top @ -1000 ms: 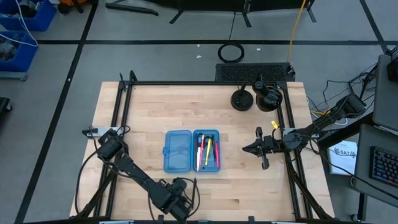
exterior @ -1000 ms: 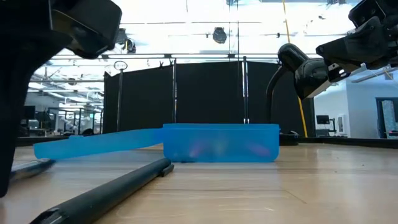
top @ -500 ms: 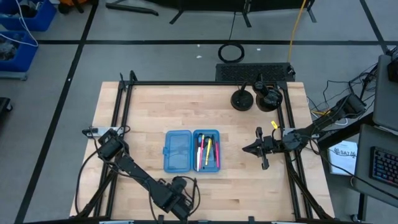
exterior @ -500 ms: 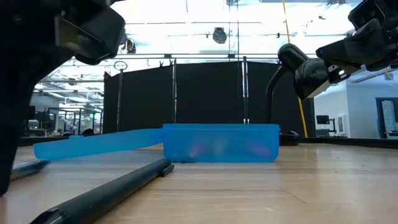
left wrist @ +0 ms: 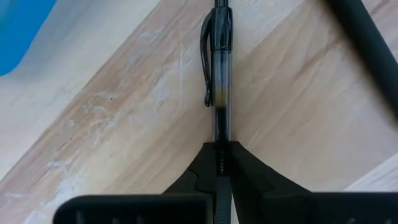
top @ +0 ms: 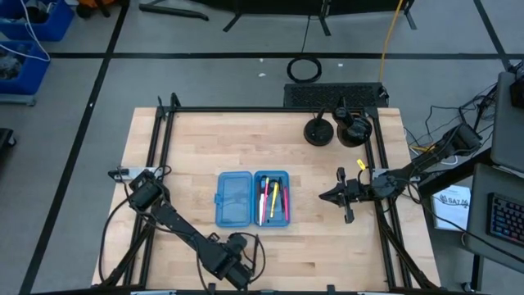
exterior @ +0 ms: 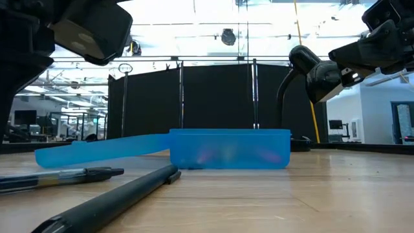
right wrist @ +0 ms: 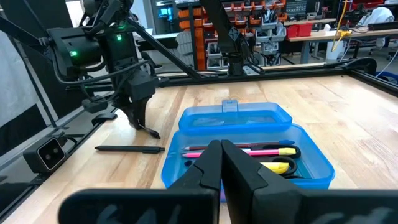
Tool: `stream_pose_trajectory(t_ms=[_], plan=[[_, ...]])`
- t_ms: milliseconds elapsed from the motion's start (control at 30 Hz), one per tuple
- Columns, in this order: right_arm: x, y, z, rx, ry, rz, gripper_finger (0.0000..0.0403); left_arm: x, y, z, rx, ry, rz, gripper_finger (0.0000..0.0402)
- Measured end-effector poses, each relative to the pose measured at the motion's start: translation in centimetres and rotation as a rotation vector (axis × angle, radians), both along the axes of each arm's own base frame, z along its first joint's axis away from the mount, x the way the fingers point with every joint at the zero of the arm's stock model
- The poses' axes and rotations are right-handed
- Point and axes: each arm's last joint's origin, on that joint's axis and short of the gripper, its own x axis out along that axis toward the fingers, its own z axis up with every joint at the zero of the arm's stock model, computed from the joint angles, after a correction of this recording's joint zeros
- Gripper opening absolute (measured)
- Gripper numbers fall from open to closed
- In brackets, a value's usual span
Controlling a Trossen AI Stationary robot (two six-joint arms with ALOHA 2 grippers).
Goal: Pick & place school supplies into a supply box
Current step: Put the left black pen into the blue supply box
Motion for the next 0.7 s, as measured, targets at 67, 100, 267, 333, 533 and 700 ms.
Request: stream_pose_trajectory(t_ms=[67,100,267,333,533,700], plan=[[0.0,0.0,0.0,0.0,0.0,0.0,0.0004,0.2,-0.1,0.4,0.014,-0.003,-0.002,0.0023],[0.0,0.0,0.0,0.0,0.0,0.0,0.0004,0.3,-0.2,0.9,0.019,-0.006,-0.005,0.0024],[0.0,0.0,-0.2,-0.008,0.014,0.0,0.0004,1.3,-0.8,3.1,0.061,-0.045,-0.009,0.0023],[0.0,0.0,-0.2,-0.008,0.014,0.0,0.0004,1.8,-1.1,4.7,0.066,-0.095,-0.007,0.0023],[0.0,0.0,-0.2,-0.008,0.015,0.0,0.0004,2.8,-1.0,8.4,0.131,-0.206,0.014,0.0023],[0.0,0.0,-0.2,0.0,0.015,-0.001,0.0004,5.2,1.7,10.7,0.165,-0.288,0.119,0.0023]])
